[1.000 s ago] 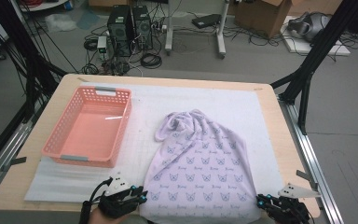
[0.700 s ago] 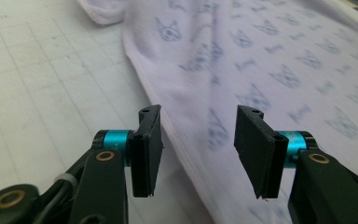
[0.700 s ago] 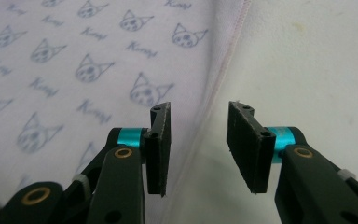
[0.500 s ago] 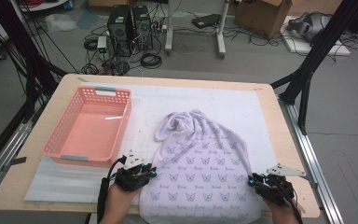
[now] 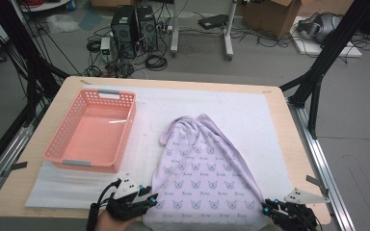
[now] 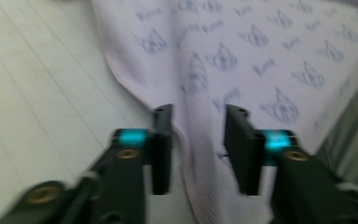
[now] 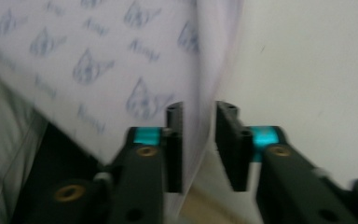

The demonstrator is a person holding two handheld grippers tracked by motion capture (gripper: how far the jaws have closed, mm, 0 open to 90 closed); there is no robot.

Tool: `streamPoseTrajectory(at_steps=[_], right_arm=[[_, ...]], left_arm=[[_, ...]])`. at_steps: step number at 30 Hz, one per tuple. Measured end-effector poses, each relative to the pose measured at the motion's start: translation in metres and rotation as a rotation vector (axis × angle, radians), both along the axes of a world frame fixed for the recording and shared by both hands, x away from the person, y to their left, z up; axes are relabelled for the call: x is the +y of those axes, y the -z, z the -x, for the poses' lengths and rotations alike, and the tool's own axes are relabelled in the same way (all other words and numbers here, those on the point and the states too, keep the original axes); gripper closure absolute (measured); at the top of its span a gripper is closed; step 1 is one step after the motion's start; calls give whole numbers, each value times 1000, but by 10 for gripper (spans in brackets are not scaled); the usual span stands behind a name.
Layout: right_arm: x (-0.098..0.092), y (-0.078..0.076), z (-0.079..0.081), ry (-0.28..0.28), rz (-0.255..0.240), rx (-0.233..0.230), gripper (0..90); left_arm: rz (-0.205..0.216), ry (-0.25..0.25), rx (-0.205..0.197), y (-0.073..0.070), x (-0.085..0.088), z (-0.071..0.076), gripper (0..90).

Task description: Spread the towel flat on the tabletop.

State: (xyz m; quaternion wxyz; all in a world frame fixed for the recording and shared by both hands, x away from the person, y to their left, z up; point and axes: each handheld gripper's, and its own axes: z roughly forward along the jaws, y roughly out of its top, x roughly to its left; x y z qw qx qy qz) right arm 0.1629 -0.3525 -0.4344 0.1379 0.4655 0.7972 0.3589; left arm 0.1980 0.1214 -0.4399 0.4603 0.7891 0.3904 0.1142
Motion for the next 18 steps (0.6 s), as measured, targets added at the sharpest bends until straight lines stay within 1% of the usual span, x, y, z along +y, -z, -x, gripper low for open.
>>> streamPoseTrajectory(at_steps=[1, 2, 3, 6, 7, 8, 10, 11, 12, 13, 14, 15, 16, 18], right_arm=[[1, -1, -3, 13, -13, -13, 652], [3, -3, -8, 18, -17, -28, 647], [6, -4, -13, 28, -14, -41, 644], [12, -4, -32, 53, -9, -76, 635], [15, -4, -39, 66, -1, -80, 634], [17, -2, -47, 80, -2, -75, 634], [21, 2, -58, 88, 4, -75, 642], [23, 5, -63, 89, 10, -67, 669], [25, 8, -67, 82, 24, -60, 714], [27, 11, -69, 74, 33, -51, 753], [26, 11, -69, 62, 28, -62, 857], [24, 11, -68, 50, 21, -60, 867], [23, 10, -66, 47, 35, -60, 872], [17, 9, -58, 53, 41, -44, 875]], left_arm=[[18, -15, -5, -1, 1, -5, 542], [37, -30, -13, -2, 1, -9, 526], [46, -41, -19, -2, 1, -15, 516], [53, -60, -16, -1, -2, -32, 508], [52, -63, -11, 0, -4, -39, 508], [53, -67, -7, 1, -5, -42, 506], [52, -71, 2, 3, -7, -50, 509], [54, -72, 9, 4, -8, -52, 509], [59, -71, 11, 5, -8, -53, 507], [60, -70, 11, 5, -9, -53, 507], [58, -63, 9, 6, -9, -53, 508], [54, -58, 9, 6, -8, -52, 508], [61, -59, 9, 7, -8, -52, 508], [64, -59, 7, 8, -7, -50, 508]])
